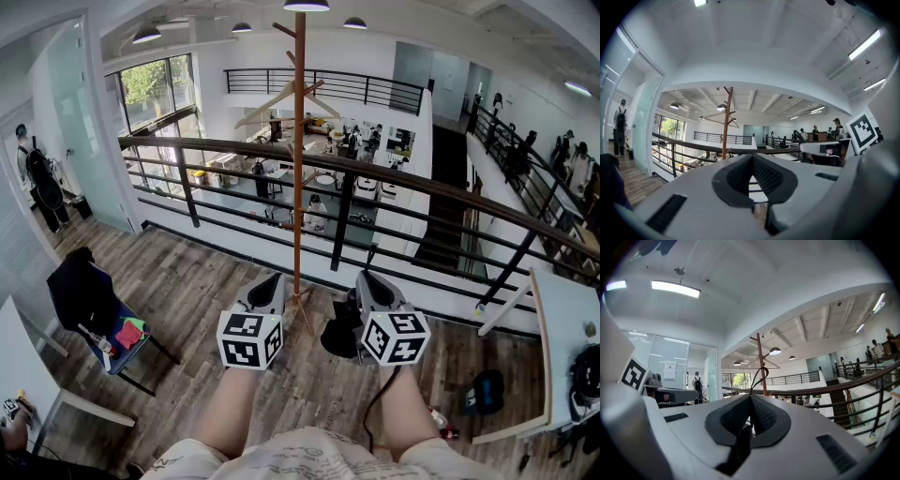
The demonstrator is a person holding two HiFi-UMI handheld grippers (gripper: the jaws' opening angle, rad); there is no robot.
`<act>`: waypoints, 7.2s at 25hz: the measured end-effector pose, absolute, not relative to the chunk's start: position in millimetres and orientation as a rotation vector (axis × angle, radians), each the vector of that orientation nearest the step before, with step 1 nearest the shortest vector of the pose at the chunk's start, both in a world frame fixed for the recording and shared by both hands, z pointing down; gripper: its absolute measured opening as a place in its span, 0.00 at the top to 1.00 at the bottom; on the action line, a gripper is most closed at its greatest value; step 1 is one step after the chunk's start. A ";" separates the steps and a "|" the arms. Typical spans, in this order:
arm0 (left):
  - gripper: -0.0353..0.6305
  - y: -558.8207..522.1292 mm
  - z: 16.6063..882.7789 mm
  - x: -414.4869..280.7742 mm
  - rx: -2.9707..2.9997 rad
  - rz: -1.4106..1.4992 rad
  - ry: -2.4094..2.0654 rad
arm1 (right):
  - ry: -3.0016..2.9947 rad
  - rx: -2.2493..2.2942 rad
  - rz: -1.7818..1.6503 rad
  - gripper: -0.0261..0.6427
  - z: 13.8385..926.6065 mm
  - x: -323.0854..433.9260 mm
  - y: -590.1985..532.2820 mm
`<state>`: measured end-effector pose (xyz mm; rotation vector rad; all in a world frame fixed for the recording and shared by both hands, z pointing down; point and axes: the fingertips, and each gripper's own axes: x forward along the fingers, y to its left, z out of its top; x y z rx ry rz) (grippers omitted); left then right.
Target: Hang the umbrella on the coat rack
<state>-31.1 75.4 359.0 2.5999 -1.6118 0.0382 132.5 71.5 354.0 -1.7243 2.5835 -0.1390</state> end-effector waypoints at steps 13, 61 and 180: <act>0.94 39.1 364.8 -51.0 2.619 0.040 -1.585 | 2.562 -1.697 -0.097 0.96 354.7 120.1 48.2; 0.94 -284.8 371.4 -47.0 2.544 0.127 -1.716 | 2.677 -1.504 0.062 0.96 307.6 103.0 -308.5; 0.94 -424.3 402.7 -90.8 2.526 0.040 -1.637 | 2.576 -1.615 0.187 0.96 299.1 48.1 -462.2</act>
